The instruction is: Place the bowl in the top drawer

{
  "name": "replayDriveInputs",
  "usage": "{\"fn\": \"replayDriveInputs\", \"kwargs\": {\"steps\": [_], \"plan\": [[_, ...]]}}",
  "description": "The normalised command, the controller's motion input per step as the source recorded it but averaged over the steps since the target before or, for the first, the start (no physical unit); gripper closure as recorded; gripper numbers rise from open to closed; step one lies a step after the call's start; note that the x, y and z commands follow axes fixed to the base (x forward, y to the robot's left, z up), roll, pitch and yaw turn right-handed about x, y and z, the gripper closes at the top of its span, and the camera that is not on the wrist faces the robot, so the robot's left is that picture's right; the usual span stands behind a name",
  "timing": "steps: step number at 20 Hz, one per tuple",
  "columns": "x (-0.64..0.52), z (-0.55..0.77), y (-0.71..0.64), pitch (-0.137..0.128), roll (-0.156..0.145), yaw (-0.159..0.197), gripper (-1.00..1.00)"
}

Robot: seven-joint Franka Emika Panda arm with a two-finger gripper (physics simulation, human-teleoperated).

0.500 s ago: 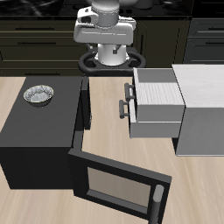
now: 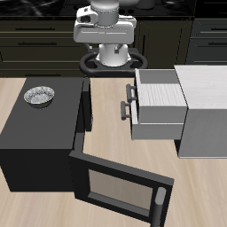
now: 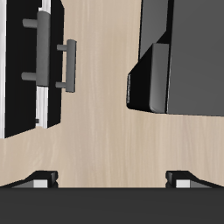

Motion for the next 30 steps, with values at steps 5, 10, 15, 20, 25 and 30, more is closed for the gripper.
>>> {"fn": "replayDriveInputs", "kwargs": {"steps": [5, 10, 15, 20, 25, 30], "plan": [[0.2, 0.19, -0.44, 0.026, 0.001, 0.008, -1.0], [0.27, 0.13, -0.47, 0.072, 0.064, 0.041, -1.0], [0.24, 0.18, -0.43, -0.013, -0.005, 0.059, -1.0], [0.28, 0.21, -0.57, 0.015, 0.011, 0.0, -1.0], [0.22, 0.12, -0.43, 0.003, 0.0, 0.008, -1.0], [0.28, 0.19, -0.59, -0.025, -0.072, -0.068, -1.0]]}}
